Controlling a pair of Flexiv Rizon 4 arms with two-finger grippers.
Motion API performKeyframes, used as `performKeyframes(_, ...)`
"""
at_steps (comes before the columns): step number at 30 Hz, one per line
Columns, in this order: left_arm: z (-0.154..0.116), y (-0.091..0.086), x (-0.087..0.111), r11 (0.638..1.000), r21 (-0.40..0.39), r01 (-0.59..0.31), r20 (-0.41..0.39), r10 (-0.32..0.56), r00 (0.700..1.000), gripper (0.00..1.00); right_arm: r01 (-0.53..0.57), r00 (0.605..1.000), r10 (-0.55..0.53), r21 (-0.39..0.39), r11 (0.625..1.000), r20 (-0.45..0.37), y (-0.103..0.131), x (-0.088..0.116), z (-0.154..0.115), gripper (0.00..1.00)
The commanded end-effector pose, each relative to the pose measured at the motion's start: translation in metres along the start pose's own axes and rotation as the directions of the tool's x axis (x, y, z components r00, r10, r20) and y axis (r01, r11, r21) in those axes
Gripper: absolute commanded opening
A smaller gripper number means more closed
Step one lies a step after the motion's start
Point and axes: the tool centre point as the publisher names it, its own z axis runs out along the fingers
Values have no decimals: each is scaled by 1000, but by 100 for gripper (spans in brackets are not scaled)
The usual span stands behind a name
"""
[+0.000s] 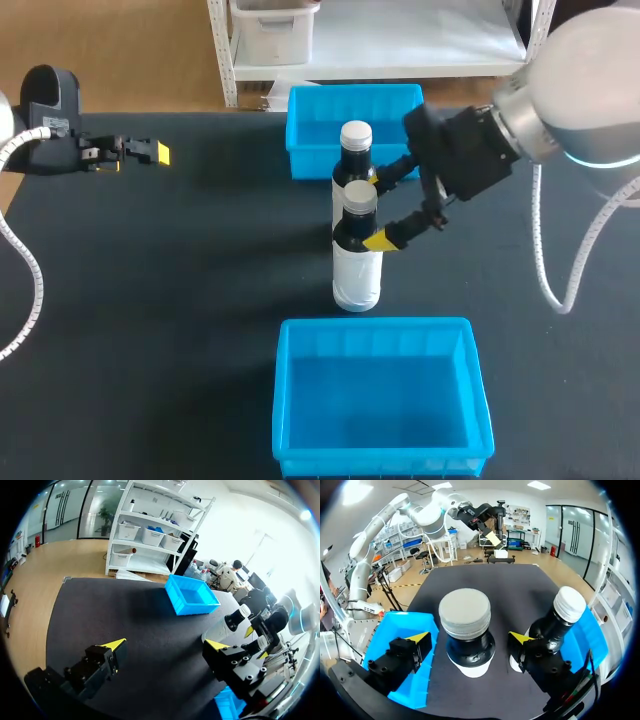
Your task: Pick up the bottle, and place it in the far bin if it is heavy, or in the near bin if it is light.
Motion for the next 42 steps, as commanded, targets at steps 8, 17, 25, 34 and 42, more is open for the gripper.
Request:
performKeyframes(8, 0, 0, 0, 1000, 0, 0, 0, 0, 1000, 100, 2, 1000, -2, -7, 1000, 16, -2, -6, 11, 100)
performKeyframes(17, 0, 0, 0, 1000, 0, 0, 0, 0, 1000, 100, -3, 1000, 4, -15, 1000, 31, -3, -8, 16, 100)
performKeyframes(25, 0, 0, 0, 1000, 0, 0, 0, 0, 1000, 100, -3, 999, 4, -15, 1000, 37, -4, -10, 18, 84)
performKeyframes(34, 0, 0, 0, 1000, 0, 0, 0, 0, 1000, 100, -4, 999, 4, -10, 1000, 35, -4, -9, 16, 47)
performKeyframes(42, 0, 0, 0, 1000, 0, 0, 0, 0, 1000, 100, 2, 1000, -3, 15, 1000, 30, -1, -10, 7, 0)
